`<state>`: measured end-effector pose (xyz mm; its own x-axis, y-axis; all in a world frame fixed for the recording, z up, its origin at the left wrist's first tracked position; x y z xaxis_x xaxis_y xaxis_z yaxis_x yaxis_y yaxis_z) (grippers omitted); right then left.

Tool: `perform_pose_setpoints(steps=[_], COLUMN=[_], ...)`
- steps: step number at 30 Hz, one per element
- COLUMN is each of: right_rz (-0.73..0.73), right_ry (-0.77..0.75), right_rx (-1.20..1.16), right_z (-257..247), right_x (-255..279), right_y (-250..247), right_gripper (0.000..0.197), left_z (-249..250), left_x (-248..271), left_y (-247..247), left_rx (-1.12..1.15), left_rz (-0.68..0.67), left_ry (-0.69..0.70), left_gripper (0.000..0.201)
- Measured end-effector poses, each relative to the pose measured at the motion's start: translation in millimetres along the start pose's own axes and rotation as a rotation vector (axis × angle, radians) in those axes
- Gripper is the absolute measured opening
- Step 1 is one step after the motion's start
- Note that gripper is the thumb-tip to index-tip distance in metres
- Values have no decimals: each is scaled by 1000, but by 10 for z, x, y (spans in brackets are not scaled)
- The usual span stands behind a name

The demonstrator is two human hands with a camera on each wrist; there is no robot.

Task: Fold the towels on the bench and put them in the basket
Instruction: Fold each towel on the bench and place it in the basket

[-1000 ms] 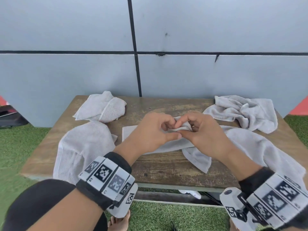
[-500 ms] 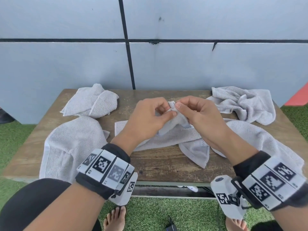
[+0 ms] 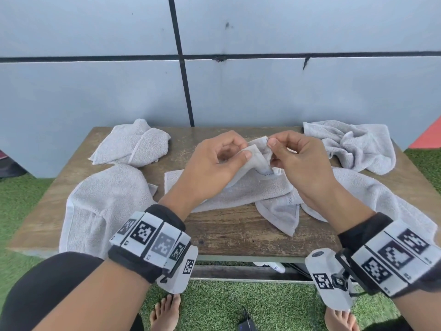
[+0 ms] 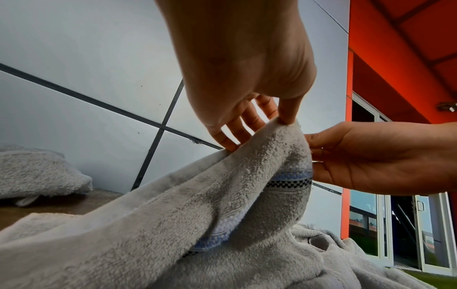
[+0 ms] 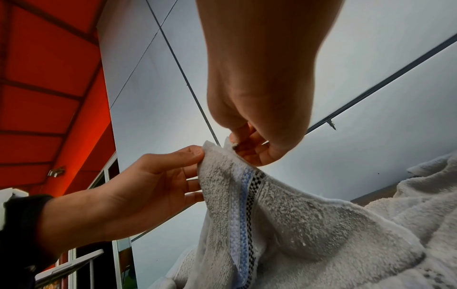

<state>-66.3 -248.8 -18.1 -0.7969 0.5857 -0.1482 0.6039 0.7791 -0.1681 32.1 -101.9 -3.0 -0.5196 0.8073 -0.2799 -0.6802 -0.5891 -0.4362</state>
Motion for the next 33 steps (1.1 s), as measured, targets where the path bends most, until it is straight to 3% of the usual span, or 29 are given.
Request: perform_pose_setpoints(steps=[10, 19, 33], right_rz=[-183, -219, -223], right_ry=[12, 21, 82], right_rx=[-1, 14, -118], right_z=[46, 102, 244], right_x=[109, 64, 42], right_y=[117, 178, 207], right_gripper=[10, 11, 15], left_z=[-93, -151, -211], left_x=[-1, -50, -119], left_y=[29, -6, 26], left_rx=[9, -7, -17], left_rz=[82, 151, 104], left_ry=[-31, -31, -85], left_gripper=[6, 8, 10])
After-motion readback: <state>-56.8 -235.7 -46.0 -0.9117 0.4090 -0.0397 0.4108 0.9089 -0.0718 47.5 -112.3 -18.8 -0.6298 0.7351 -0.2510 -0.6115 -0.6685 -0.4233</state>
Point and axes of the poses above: each hand's wrist, its own x-axis away from the middle knuckle, its own y-axis out of the palm, z = x × y, the point moved 8 cm from there along -x, towards the middle knuckle, and after that the axes turned 6 degrees about -z, right-handed, at the moved point
